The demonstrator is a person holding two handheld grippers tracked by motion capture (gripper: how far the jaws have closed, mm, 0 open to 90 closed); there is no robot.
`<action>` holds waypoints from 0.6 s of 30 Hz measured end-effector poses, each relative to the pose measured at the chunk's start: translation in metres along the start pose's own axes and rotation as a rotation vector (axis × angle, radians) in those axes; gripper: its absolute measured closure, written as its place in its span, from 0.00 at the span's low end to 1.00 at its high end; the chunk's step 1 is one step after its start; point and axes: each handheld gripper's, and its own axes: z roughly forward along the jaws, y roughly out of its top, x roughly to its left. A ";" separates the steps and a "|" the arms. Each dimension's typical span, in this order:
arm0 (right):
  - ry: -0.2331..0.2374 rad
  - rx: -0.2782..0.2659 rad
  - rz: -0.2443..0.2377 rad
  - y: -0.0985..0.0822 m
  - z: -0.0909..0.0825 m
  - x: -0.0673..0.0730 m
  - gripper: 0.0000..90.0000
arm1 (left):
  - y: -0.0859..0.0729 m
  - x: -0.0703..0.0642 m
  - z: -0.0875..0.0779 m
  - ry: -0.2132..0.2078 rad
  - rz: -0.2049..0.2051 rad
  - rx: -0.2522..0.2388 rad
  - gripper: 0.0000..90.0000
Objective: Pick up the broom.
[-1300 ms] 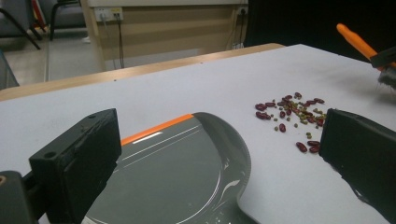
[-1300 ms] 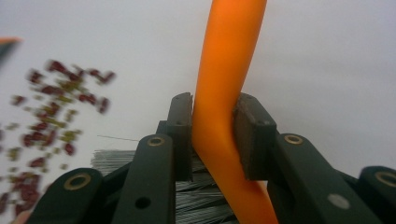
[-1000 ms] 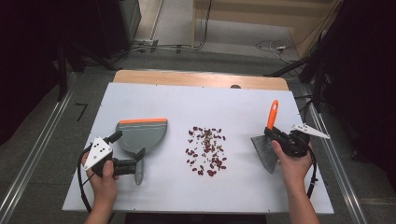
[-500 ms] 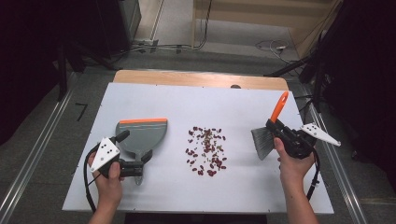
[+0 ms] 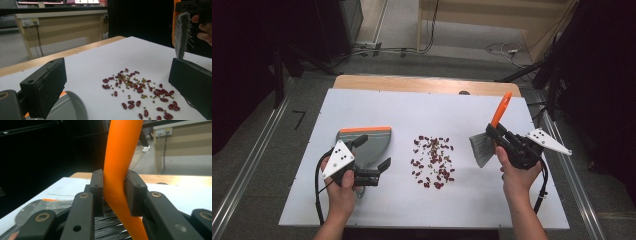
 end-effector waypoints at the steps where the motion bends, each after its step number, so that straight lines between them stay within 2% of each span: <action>1: 0.012 0.001 0.001 0.001 0.001 0.004 0.77 | 0.002 -0.001 0.002 -0.005 -0.002 -0.002 0.02; 7: 0.069 0.011 -0.034 0.007 0.013 0.028 0.77 | 0.009 -0.008 0.015 -0.031 0.000 0.007 0.02; 9: 0.089 0.010 -0.036 0.007 0.017 0.035 0.77 | 0.013 -0.011 0.022 -0.052 -0.013 -0.001 0.02; 11: 0.098 0.008 -0.035 0.007 0.020 0.039 0.77 | 0.014 -0.013 0.025 -0.055 -0.017 0.000 0.02; 13: 0.123 0.004 -0.050 0.007 0.025 0.052 0.77 | 0.015 -0.016 0.033 -0.075 -0.028 0.007 0.02; 14: 0.133 0.000 -0.051 0.006 0.025 0.056 0.77 | 0.015 -0.016 0.033 -0.075 -0.028 0.007 0.03; 16: 0.147 -0.007 -0.053 0.005 0.026 0.065 0.77 | 0.014 -0.019 0.038 -0.109 -0.040 0.004 0.03; 18: 0.159 -0.007 -0.062 0.004 0.028 0.071 0.77 | 0.014 -0.020 0.040 -0.115 -0.047 0.007 0.06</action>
